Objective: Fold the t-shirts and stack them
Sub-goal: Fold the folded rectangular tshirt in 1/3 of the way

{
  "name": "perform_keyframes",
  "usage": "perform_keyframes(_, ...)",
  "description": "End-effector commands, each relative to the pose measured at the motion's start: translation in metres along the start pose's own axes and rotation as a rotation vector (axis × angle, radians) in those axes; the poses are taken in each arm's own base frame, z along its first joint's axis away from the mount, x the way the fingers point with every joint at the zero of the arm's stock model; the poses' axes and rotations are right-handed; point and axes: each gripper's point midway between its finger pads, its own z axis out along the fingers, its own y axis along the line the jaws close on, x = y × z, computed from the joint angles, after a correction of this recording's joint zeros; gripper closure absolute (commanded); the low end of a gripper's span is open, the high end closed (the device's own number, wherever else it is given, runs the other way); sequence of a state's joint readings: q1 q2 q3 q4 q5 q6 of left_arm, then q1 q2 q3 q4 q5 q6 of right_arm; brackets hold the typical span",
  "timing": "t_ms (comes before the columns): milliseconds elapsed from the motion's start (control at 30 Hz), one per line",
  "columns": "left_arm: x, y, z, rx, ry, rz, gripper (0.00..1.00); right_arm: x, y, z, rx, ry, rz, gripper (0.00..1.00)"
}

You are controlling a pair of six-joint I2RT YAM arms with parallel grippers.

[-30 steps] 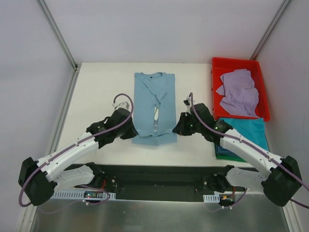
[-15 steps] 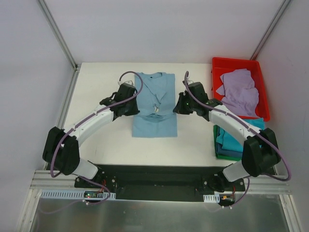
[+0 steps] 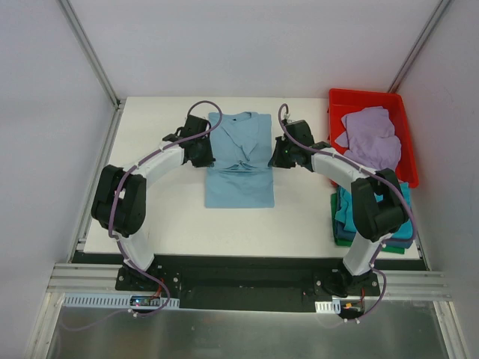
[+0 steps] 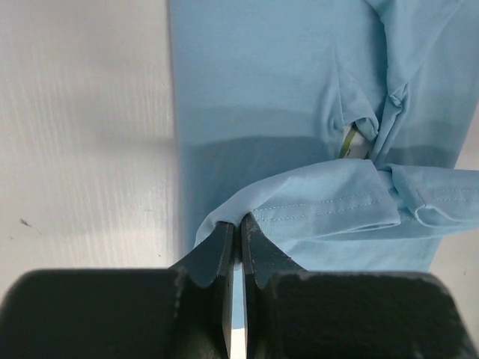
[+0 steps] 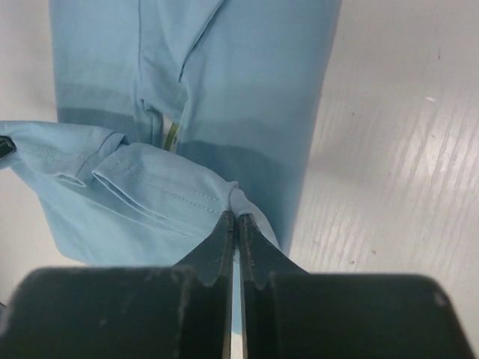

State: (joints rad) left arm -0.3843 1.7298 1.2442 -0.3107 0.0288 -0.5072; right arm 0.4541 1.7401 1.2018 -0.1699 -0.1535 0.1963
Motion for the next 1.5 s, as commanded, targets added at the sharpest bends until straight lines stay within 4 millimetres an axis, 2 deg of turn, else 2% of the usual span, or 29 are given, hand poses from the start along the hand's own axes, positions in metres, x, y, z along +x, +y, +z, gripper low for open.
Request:
perform_keyframes(0,-0.016,-0.007,0.008,0.043,-0.003,0.027,0.99,-0.03,0.009,0.012,-0.055,-0.066,-0.012,0.98)
perform_keyframes(67,-0.015,-0.004,0.016,0.043,0.016,0.021,0.95,-0.032,0.008,0.018,-0.058,-0.058,-0.005,0.94)
perform_keyframes(133,-0.013,-0.002,0.022,0.042,0.033,0.01,0.88,-0.033,0.006,0.025,-0.054,-0.059,-0.002,0.87)
perform_keyframes(200,-0.013,-0.002,0.024,0.053,0.045,0.0,0.77,-0.036,0.005,0.028,-0.055,-0.049,0.005,0.64)
perform_keyframes(267,-0.016,-0.006,0.018,0.078,0.039,-0.013,0.57,-0.042,0.008,0.024,-0.062,-0.051,0.003,0.48)
perform_keyframes(333,-0.022,-0.01,0.009,0.086,0.014,-0.017,0.33,-0.046,0.014,0.016,-0.079,-0.059,-0.006,0.4)
perform_keyframes(367,-0.023,-0.009,0.004,0.081,0.002,-0.021,0.19,-0.048,0.016,0.011,-0.083,-0.064,-0.011,0.27)
perform_keyframes(400,-0.025,-0.008,-0.002,0.076,-0.016,-0.024,0.03,-0.048,0.016,0.006,-0.079,-0.067,-0.012,0.07)
perform_keyframes(433,-0.026,-0.006,-0.009,0.072,-0.033,-0.03,0.01,-0.046,0.018,-0.001,-0.079,-0.071,-0.025,0.04)
perform_keyframes(500,-0.021,-0.002,-0.025,0.065,-0.056,-0.048,0.01,-0.037,0.018,-0.011,-0.071,-0.068,-0.039,0.04)
perform_keyframes(533,-0.017,0.002,-0.032,0.058,-0.067,-0.059,0.01,-0.027,0.019,-0.015,-0.078,-0.056,-0.056,0.04)
perform_keyframes(667,0.008,0.03,-0.057,-0.007,-0.128,-0.13,0.01,0.01,0.046,-0.019,-0.154,0.005,-0.136,0.04)
perform_keyframes(767,0.036,0.064,-0.067,-0.101,-0.179,-0.223,0.01,0.036,0.067,-0.01,-0.201,0.066,-0.165,0.04)
perform_keyframes(867,0.049,0.085,-0.075,-0.139,-0.25,-0.256,0.01,0.051,0.085,0.003,-0.236,0.117,-0.175,0.04)
perform_keyframes(1033,0.054,0.093,-0.086,-0.141,-0.295,-0.23,0.01,0.058,0.098,0.035,-0.228,0.15,-0.192,0.04)
perform_keyframes(1167,0.054,0.098,-0.087,-0.161,-0.31,-0.224,0.01,0.043,0.097,0.055,-0.169,0.11,-0.203,0.04)
perform_keyframes(1267,0.056,0.097,-0.085,-0.149,-0.303,-0.221,0.01,0.012,0.083,0.07,-0.058,0.021,-0.238,0.04)
perform_keyframes(1300,0.057,0.096,-0.085,-0.141,-0.302,-0.216,0.01,-0.004,0.087,0.071,-0.053,-0.008,-0.236,0.04)
perform_keyframes(1467,0.058,0.09,-0.083,-0.107,-0.29,-0.207,0.01,-0.048,0.095,0.084,-0.076,-0.076,-0.213,0.04)
